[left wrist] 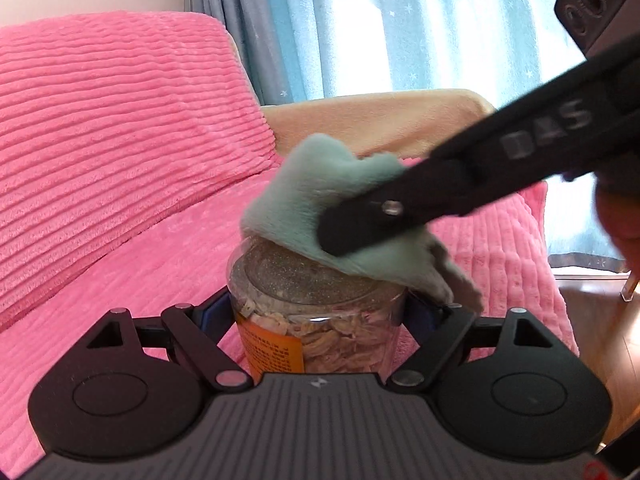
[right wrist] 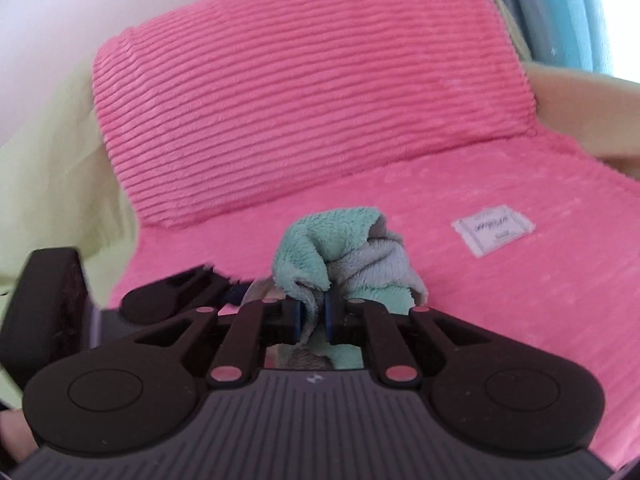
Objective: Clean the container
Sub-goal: 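Wipe the jar lid with the cloth in the right tool while the left tool holds it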
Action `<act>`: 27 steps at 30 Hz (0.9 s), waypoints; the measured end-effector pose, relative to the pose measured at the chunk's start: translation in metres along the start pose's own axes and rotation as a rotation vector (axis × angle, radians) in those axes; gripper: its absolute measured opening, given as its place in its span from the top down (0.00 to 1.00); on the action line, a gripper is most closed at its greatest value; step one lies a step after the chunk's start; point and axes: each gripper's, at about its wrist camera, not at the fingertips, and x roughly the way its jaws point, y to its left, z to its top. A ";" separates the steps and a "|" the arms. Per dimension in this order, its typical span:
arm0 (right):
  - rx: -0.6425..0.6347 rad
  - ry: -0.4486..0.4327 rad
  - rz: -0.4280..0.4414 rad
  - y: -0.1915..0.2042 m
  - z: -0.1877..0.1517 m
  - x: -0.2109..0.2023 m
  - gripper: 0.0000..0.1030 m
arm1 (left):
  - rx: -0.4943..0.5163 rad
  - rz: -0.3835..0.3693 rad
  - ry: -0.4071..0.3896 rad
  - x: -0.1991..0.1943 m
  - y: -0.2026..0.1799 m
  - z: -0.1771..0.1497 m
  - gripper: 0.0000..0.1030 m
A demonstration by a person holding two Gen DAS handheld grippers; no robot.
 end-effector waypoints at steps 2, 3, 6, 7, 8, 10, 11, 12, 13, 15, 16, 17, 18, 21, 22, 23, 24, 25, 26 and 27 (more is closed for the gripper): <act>0.044 0.024 0.065 -0.003 -0.003 -0.004 0.92 | -0.002 0.002 -0.001 -0.003 -0.001 -0.002 0.18; 0.061 0.028 0.097 -0.004 -0.007 -0.003 0.92 | -0.002 0.002 -0.001 -0.003 0.000 -0.002 0.18; 0.114 0.020 0.158 -0.007 -0.012 0.004 0.92 | 0.005 0.007 0.000 -0.002 -0.001 -0.002 0.18; 0.122 0.017 0.170 -0.007 -0.010 0.008 0.92 | 0.006 0.008 0.000 -0.001 0.000 -0.001 0.18; 0.120 0.009 0.171 -0.006 -0.008 0.011 0.92 | 0.004 0.008 -0.001 0.000 0.001 -0.001 0.18; 0.106 -0.016 0.145 -0.004 -0.005 0.017 0.93 | -0.004 0.007 -0.002 0.001 0.003 -0.002 0.18; 0.095 -0.032 0.122 -0.003 -0.004 0.019 0.94 | -0.008 0.005 -0.002 0.001 0.003 -0.002 0.18; 0.075 -0.054 0.076 -0.002 -0.002 0.020 0.94 | -0.012 0.003 -0.002 0.001 0.004 -0.002 0.18; 0.049 -0.071 0.028 -0.001 -0.001 0.020 0.94 | -0.019 0.001 -0.003 0.001 0.005 -0.002 0.18; 0.000 -0.081 -0.035 -0.001 -0.001 0.017 0.94 | -0.035 -0.004 -0.003 0.001 0.007 -0.002 0.18; -0.012 -0.073 -0.044 0.000 -0.001 0.014 0.94 | -0.036 -0.005 -0.003 0.001 0.007 -0.002 0.18; -0.019 -0.062 -0.051 0.000 -0.001 0.011 0.94 | -0.031 -0.005 -0.002 0.001 0.007 -0.001 0.18; -0.028 -0.048 -0.055 0.001 -0.001 0.009 0.94 | -0.026 -0.004 -0.002 0.000 0.006 -0.001 0.18; -0.017 0.007 -0.011 0.002 -0.001 0.000 0.93 | -0.015 -0.003 -0.002 -0.005 0.003 -0.003 0.18; -0.001 0.022 0.021 0.002 -0.001 -0.001 0.92 | -0.015 -0.002 -0.003 -0.007 0.001 -0.004 0.18; 0.016 0.030 0.049 0.003 -0.002 -0.001 0.92 | -0.016 -0.002 -0.002 -0.007 0.002 -0.004 0.18; 0.029 0.032 0.066 0.003 -0.004 0.002 0.92 | -0.015 -0.001 -0.002 -0.006 0.002 -0.003 0.18; 0.042 0.033 0.084 0.004 -0.005 0.004 0.92 | -0.014 0.001 -0.002 -0.005 0.003 -0.003 0.18; 0.055 0.032 0.099 0.004 -0.006 0.006 0.92 | -0.014 0.002 -0.002 -0.004 0.003 -0.003 0.18; 0.070 0.025 0.108 0.005 -0.006 0.011 0.93 | -0.016 0.003 -0.001 -0.003 0.003 -0.002 0.18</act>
